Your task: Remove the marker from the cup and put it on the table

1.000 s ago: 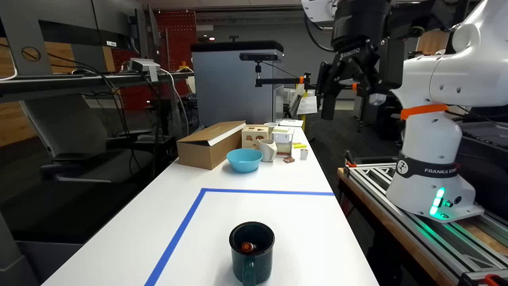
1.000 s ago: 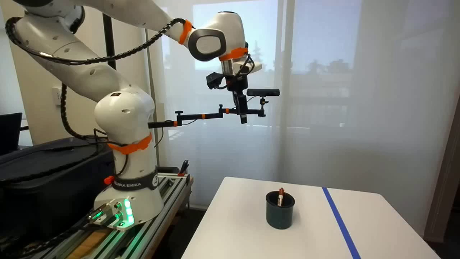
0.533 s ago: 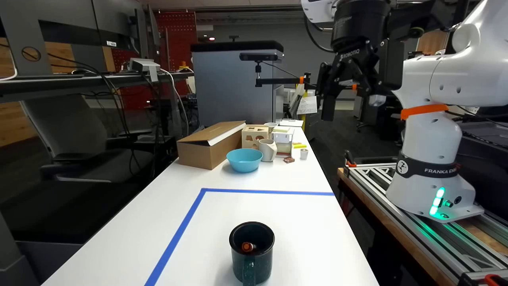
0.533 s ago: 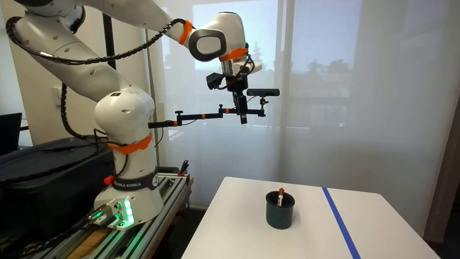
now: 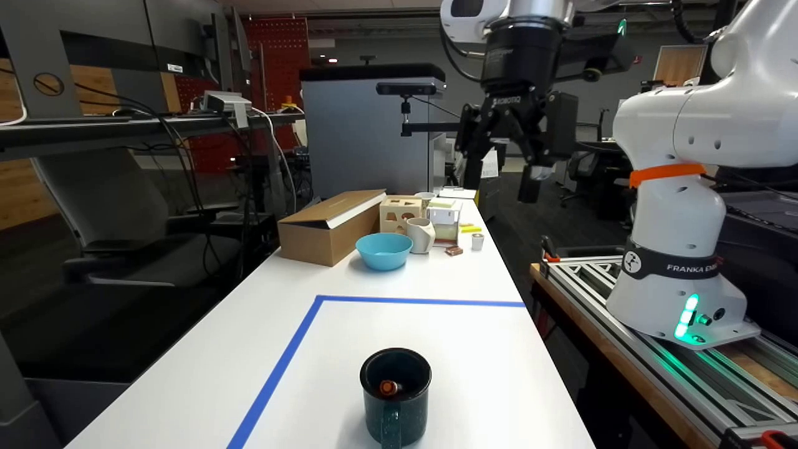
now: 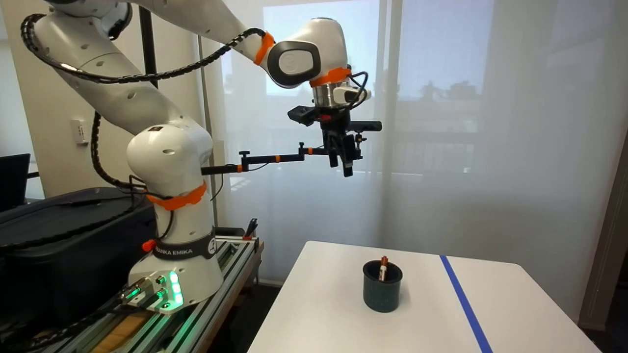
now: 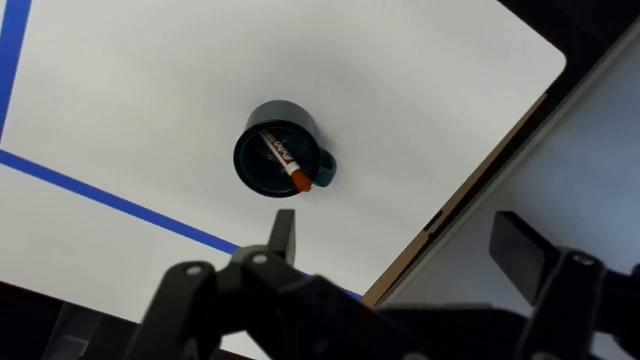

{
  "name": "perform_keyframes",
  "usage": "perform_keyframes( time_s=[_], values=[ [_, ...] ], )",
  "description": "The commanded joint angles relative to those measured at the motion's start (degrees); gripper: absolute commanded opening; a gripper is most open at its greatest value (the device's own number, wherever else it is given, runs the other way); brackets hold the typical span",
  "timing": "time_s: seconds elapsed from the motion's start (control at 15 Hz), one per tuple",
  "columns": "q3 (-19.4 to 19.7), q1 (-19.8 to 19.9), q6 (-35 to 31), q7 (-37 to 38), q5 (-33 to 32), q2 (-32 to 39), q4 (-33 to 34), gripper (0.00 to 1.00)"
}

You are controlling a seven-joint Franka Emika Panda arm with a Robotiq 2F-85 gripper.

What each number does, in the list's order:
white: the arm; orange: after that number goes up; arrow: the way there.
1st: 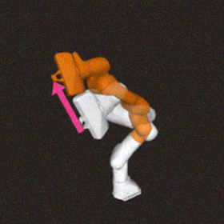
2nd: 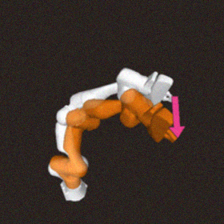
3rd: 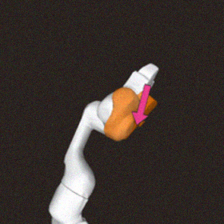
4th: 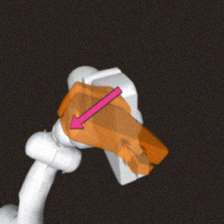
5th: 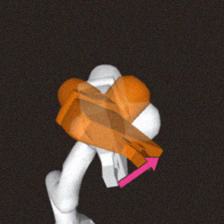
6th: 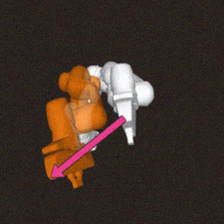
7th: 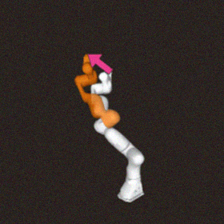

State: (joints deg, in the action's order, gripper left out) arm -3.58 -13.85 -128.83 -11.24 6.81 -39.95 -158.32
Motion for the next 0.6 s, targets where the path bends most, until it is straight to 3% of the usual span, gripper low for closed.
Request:
perform_keyframes(
  time_s=[0.0,0.27,0.53],
  values=[
    [6.72,0.23,-3.41,-14.98,-4.15,7.49,3.75,1.0],
    [14.04,-1.11,-10.64,-33.17,-4.03,16.85,7.2,1.0],
    [16.71,-2.49,-19.0,-50.78,1.0,26.68,9.6,1.0]
  ],
)
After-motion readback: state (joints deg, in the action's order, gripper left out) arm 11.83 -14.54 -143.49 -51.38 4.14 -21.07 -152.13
